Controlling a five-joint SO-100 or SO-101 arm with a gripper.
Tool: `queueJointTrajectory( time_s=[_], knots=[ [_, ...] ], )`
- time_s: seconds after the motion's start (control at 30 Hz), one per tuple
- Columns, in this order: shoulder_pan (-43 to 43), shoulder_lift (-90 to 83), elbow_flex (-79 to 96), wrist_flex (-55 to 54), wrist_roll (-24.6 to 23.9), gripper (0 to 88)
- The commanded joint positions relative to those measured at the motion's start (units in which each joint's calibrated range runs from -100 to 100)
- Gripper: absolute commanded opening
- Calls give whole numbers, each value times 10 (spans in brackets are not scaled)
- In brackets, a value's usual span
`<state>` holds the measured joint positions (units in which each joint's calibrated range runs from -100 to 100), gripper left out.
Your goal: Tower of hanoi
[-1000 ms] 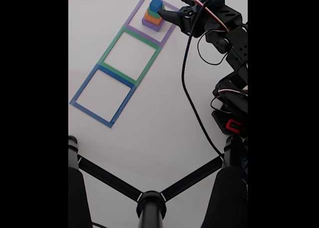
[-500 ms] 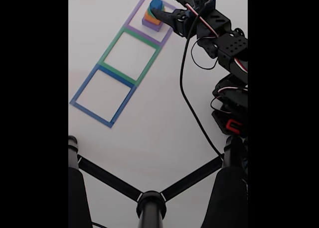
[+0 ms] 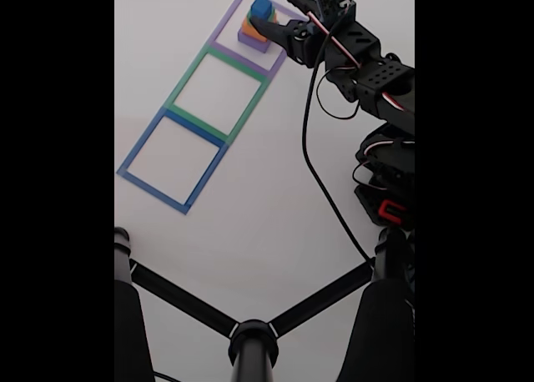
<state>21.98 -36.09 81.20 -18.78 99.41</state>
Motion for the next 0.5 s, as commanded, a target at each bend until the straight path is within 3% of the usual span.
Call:
queueJointTrajectory(
  time_s=[0.0,0.47],
  knots=[
    [-3,24,-21,-40,6,254],
    [-4,124,-70,-90,6,252]
  ],
)
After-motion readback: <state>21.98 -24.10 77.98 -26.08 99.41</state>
